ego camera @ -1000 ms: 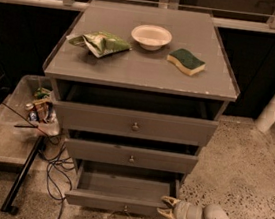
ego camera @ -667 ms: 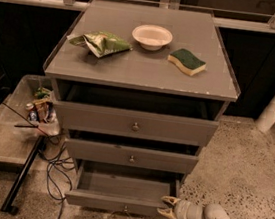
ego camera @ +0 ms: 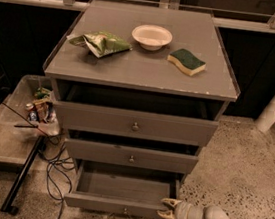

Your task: Open bottom drawer

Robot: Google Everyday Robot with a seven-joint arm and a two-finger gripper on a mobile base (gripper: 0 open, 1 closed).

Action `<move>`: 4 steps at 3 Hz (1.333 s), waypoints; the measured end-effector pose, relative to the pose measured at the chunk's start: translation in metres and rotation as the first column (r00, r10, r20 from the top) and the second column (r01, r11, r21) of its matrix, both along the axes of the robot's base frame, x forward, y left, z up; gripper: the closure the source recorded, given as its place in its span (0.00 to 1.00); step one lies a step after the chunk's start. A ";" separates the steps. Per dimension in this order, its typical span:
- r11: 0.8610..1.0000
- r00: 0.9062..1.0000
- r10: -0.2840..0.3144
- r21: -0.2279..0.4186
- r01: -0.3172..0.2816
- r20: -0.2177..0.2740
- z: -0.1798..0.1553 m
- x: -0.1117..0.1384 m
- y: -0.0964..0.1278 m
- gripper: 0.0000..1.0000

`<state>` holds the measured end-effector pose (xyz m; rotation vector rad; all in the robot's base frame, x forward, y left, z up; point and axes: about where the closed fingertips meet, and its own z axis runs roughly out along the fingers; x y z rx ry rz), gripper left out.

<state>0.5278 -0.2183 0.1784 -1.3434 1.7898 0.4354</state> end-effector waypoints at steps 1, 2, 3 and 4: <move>1.000 1.000 0.000 0.000 0.000 0.000 0.000 0.000 0.000 0.59; 1.000 1.000 0.000 0.000 0.000 0.000 0.000 0.000 0.000 0.34; 1.000 1.000 0.000 0.000 0.000 0.000 0.000 0.000 0.000 0.37; 1.000 1.000 0.002 0.000 -0.002 0.000 0.000 -0.001 0.001 0.62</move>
Offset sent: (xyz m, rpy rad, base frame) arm 0.0000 0.0000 0.0000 0.0000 0.0000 0.0000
